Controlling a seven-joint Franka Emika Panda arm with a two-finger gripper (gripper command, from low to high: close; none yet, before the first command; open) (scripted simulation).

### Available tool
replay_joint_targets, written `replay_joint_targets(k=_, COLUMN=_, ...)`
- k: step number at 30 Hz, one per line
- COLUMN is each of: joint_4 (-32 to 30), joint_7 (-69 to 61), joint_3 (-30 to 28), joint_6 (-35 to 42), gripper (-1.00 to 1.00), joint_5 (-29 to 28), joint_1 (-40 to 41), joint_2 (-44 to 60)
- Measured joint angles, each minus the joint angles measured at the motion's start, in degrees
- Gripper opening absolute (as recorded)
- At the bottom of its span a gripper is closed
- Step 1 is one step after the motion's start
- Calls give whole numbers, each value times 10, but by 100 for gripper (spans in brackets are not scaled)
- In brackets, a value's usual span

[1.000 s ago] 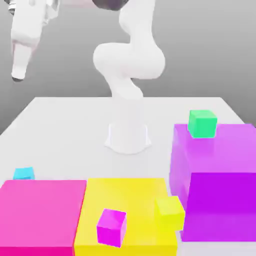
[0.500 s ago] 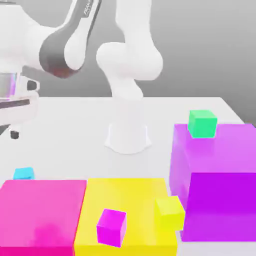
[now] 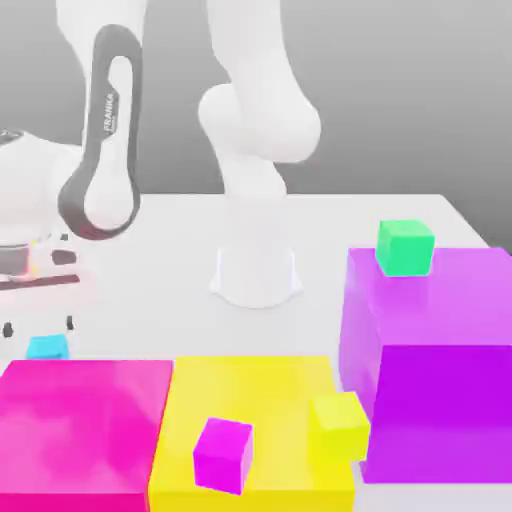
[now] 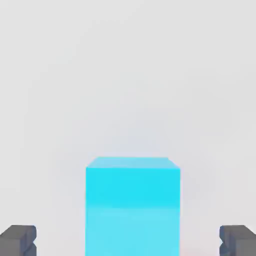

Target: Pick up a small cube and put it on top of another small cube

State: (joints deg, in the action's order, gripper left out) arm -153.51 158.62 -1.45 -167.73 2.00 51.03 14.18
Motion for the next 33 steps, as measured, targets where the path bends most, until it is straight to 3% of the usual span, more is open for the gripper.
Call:
replay_joint_targets(k=1, joint_4=4, joint_7=-1, joint_3=2, joint_6=-17, gripper=0, joint_5=1, joint_1=1, joint_2=21)
replay_joint_targets(k=2, joint_4=7, joint_7=-2, joint_3=3, joint_6=-31, gripper=-100, joint_5=2, joint_1=3, joint_2=38)
replay_joint_targets(k=9, joint_4=7, joint_7=-3, joint_3=3, joint_6=-34, gripper=-100, joint_5=4, joint_1=3, joint_2=40)
replay_joint_targets(k=15, joint_4=-12, joint_7=6, joint_3=-4, joint_6=56, gripper=-100, joint_5=-10, joint_1=-4, joint_2=-69)
replay_joint_targets(k=17, joint_4=-4, joint_7=-17, joint_3=23, joint_6=84, gripper=-100, joint_5=-12, joint_1=-23, joint_2=-90)
replay_joint_targets(k=33, joint_4=107, joint_7=-307, joint_3=216, joint_6=286, gripper=-100, joint_5=7, joint_1=-389, joint_2=-185)
